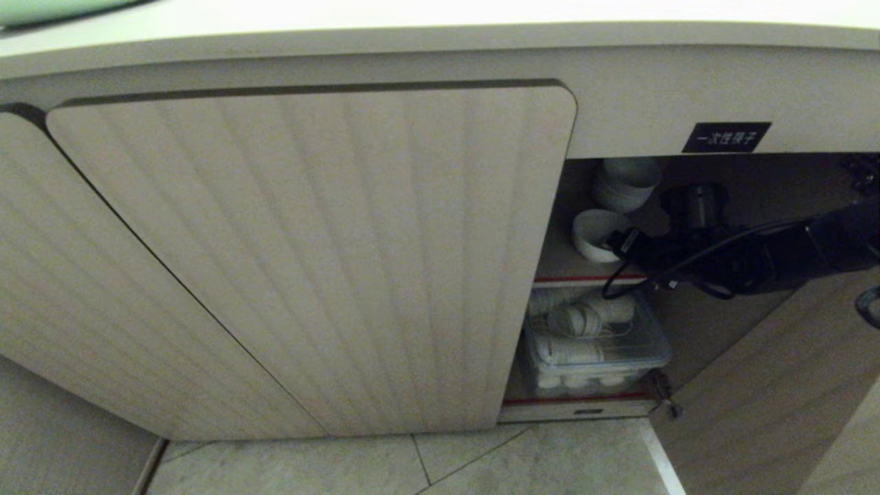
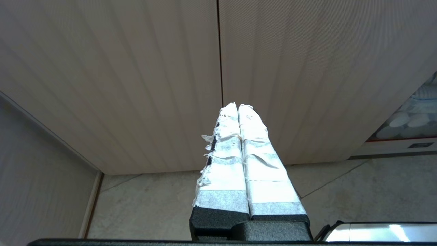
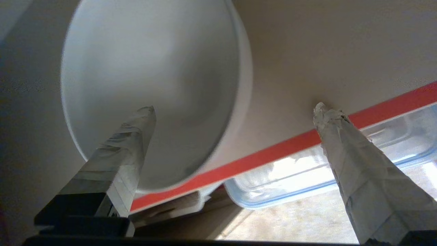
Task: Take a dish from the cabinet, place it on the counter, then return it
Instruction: Take the bowl from the cabinet
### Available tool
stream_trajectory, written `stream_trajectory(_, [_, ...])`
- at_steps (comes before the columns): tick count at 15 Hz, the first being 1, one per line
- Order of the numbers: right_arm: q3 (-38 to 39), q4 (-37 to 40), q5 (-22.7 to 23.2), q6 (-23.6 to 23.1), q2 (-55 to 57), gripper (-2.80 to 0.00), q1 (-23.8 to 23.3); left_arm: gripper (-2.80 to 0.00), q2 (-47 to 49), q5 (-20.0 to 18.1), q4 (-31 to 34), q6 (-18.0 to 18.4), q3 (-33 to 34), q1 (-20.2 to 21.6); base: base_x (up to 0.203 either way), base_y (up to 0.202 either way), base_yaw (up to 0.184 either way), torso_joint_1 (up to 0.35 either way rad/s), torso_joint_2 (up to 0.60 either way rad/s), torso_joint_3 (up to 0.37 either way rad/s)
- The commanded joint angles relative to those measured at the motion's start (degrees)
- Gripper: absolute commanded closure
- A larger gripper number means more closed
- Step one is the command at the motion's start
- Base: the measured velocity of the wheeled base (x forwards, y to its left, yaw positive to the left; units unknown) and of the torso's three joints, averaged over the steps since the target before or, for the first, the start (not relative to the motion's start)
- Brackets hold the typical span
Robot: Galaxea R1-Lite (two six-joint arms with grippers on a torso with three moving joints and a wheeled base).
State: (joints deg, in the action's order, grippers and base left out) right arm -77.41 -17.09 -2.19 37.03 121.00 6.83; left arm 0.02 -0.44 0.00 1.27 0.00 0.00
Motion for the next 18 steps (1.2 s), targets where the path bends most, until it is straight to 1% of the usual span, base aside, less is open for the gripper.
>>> stream_trajectory(1, [-1.14, 0.2, 0.08, 0.5, 0.62, -2.8, 0.03, 0.0, -0.02, 0.0, 0.0, 0.05, 0.0, 0.0, 0.0, 0.0, 0.0, 0.0, 0.0, 0.0])
stream_trajectory(7, [-3.56, 0.19, 0.08, 0.19, 1.9, -2.8, 0.03, 0.0, -0.02, 0.0, 0.0, 0.05, 0.0, 0.0, 0.0, 0.0, 0.0, 0.0, 0.0, 0.0])
stream_trajectory(8, [-4.26, 0.4, 0.08, -0.43, 2.11, -2.8, 0.03, 0.0, -0.02, 0.0, 0.0, 0.05, 0.0, 0.0, 0.0, 0.0, 0.0, 0.0, 0.0, 0.0])
stream_trajectory(10, [-6.3, 2.7, 0.16, -1.52, 2.58, -2.8, -0.04, 0.0, -0.02, 0.0, 0.0, 0.05, 0.0, 0.0, 0.0, 0.0, 0.0, 0.0, 0.0, 0.0])
stream_trajectory(14, [-11.59, 6.8, 0.17, -2.03, 4.3, -2.8, -0.4, 0.0, -0.02, 0.0, 0.0, 0.05, 0.0, 0.0, 0.0, 0.0, 0.0, 0.0, 0.0, 0.0])
stream_trajectory(18, [-12.15, 7.33, 0.08, -6.1, 4.86, -2.8, -0.76, 0.0, -0.02, 0.0, 0.0, 0.05, 0.0, 0.0, 0.0, 0.0, 0.0, 0.0, 0.0, 0.0])
